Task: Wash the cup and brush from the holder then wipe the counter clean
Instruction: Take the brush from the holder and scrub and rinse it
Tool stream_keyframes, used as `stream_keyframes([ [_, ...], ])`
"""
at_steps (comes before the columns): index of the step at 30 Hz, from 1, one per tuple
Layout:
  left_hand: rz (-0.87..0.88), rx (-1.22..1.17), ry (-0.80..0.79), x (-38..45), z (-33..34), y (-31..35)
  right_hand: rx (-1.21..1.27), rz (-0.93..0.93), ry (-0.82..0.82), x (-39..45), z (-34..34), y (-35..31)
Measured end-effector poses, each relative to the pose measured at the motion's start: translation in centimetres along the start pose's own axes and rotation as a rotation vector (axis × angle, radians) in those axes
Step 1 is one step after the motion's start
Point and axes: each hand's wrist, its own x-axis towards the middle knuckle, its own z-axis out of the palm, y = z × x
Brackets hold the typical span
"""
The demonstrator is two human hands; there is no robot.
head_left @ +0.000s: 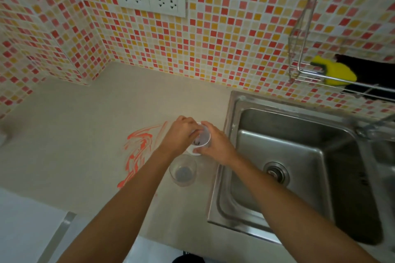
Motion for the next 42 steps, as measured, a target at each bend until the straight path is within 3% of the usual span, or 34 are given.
stream_keyframes([
  [5,0.01,-0.128,-0.104,0.0,-1.0,-0.6,0.015,0.023,0.016,-0.3,0.4,-0.1],
  [9,-0.036,-0.068,-0.094,0.3,-0.8,-0.2,0.01,0.059,0.033,-0.3,0.6,-0.2],
  [18,0.123,-0.012,-0.059,-0.5,-0.9,0.0,-0.058,0.071,0.045,-0.7,0.9,-0.8],
  [23,0.015,-0.072,0.029,-0.4,-1.7,-0.1,-0.083,0.114,0.053,-0.8,0.8,-1.3],
  [27,0.04,-0.08,0.088,1.0,-5.0,0.6,-0.113,0.1,-0.026,-0.8,-1.2,-1.4],
  [30,0.027,-0.128,0.191,0.9,-7.0,1.0,-0.123,0.04,0.129,-2.0,-6.1,-3.1],
  [35,-0.013,-0.267,0.279,1.6,-7.2,3.3,-0.129,-0.241,0.864,-5.7,-18.3,-6.4],
  [37,-0.022,-0.323,0.279,2.4,-6.4,4.9,-0.171,-0.223,1.025,-5.4,-22.4,-5.4],
  [39,-0.056,-0.421,0.26,3.2,-5.5,6.7,-0.231,-0.107,1.018,-4.1,-25.6,-3.4],
  [42,-0.077,-0.549,0.235,4.2,-4.2,9.5,-0.36,0.15,0.796,-2.7,-28.6,-1.0],
])
